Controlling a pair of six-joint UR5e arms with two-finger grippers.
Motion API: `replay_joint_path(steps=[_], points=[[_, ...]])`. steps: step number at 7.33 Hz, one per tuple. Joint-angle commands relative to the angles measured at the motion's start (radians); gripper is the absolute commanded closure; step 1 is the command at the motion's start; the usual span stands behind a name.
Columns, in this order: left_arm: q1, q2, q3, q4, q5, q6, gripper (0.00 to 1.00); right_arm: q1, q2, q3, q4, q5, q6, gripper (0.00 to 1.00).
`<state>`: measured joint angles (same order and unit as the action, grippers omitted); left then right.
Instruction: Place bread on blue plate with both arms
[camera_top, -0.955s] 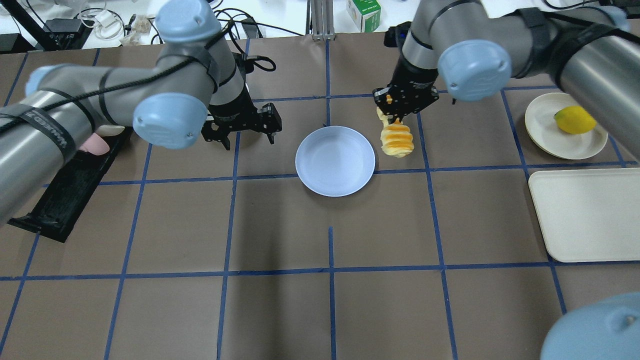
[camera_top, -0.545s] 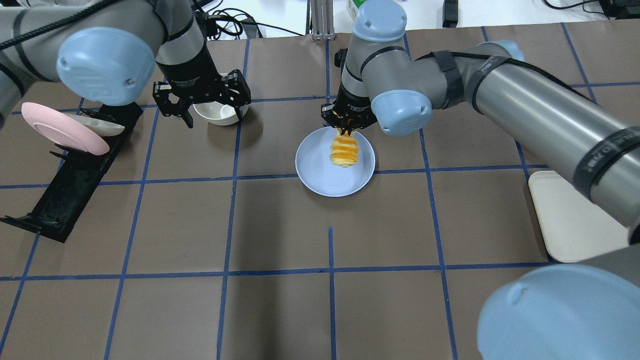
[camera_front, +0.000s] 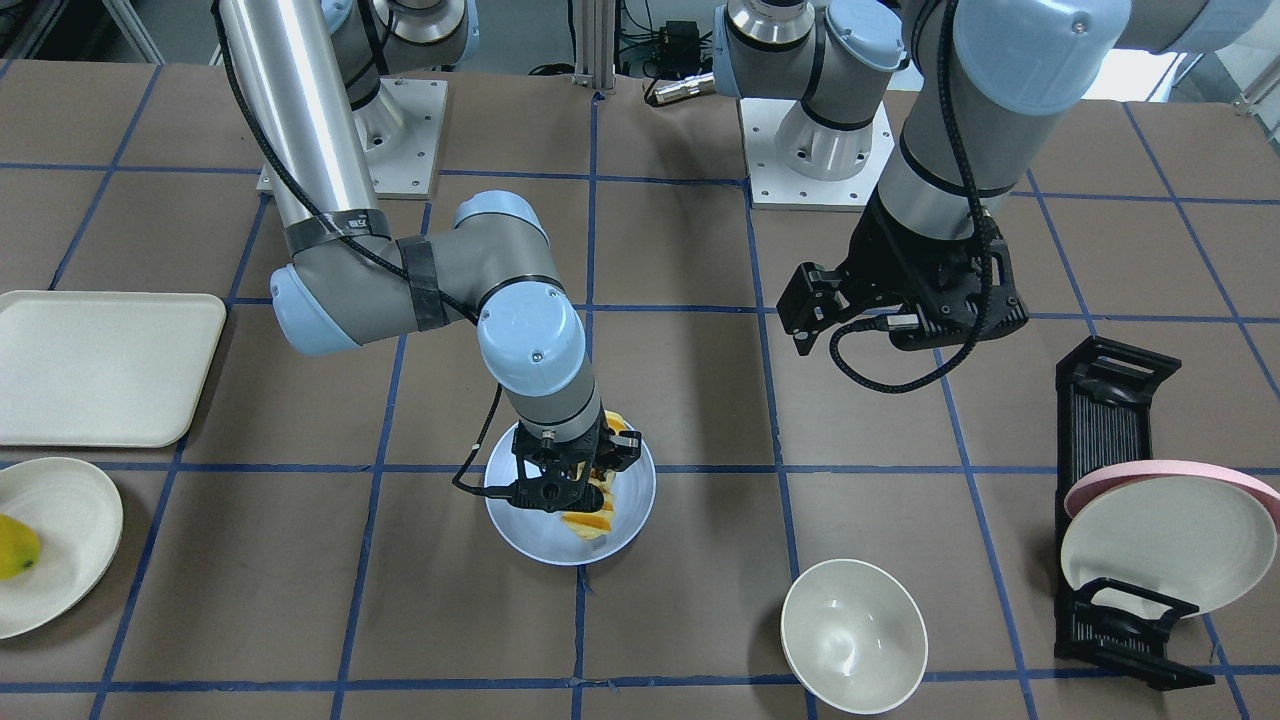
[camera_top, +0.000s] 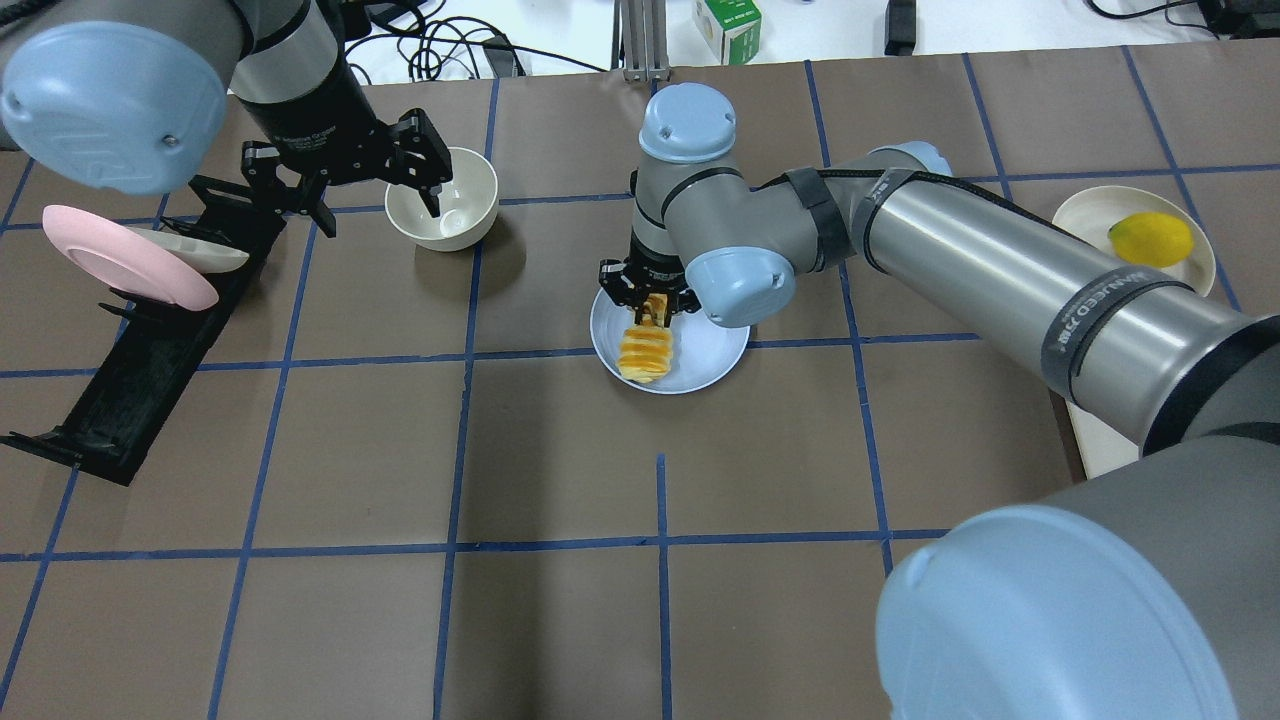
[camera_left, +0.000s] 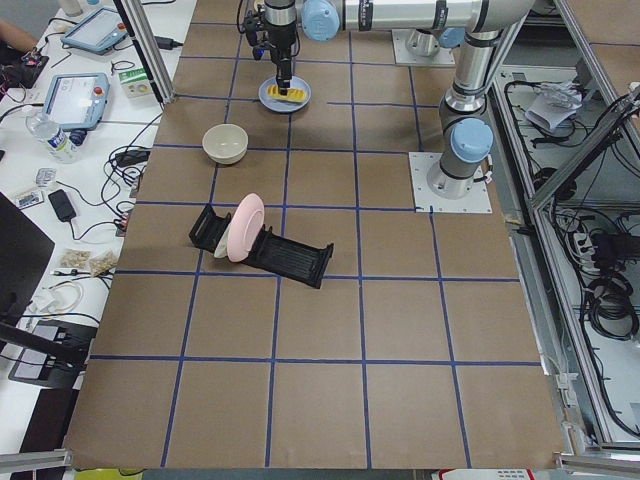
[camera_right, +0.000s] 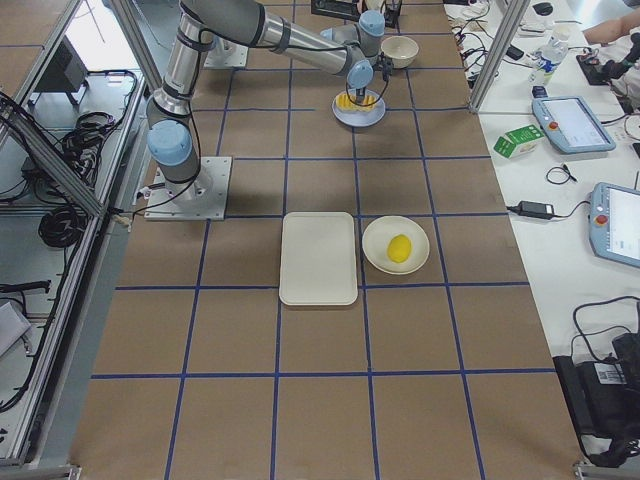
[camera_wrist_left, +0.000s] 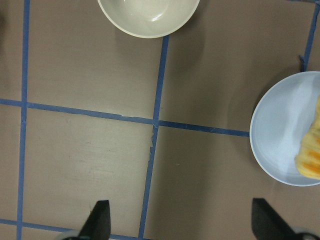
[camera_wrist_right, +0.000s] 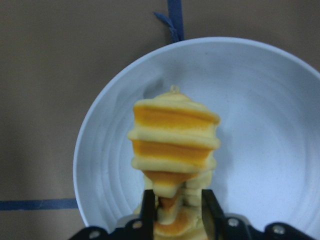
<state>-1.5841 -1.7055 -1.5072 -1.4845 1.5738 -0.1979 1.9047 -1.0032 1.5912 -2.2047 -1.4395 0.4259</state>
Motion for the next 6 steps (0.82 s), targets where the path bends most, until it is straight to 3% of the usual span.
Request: replay_joint_path(steps=[1, 3, 6], points=[[0.024, 0.015, -0.005, 0.001, -0.001, 0.000, 0.00, -0.005, -0.001, 0.030, -0.116, -0.007, -0.027, 0.00], [0.015, 0.023, -0.007, 0.001, -0.006, 0.008, 0.00, -0.091, -0.052, -0.034, -0.070, -0.009, -0.097, 0.00], [0.012, 0.027, -0.011, 0.000, -0.015, 0.008, 0.00, -0.293, -0.303, -0.054, 0.306, -0.084, -0.402, 0.00]])
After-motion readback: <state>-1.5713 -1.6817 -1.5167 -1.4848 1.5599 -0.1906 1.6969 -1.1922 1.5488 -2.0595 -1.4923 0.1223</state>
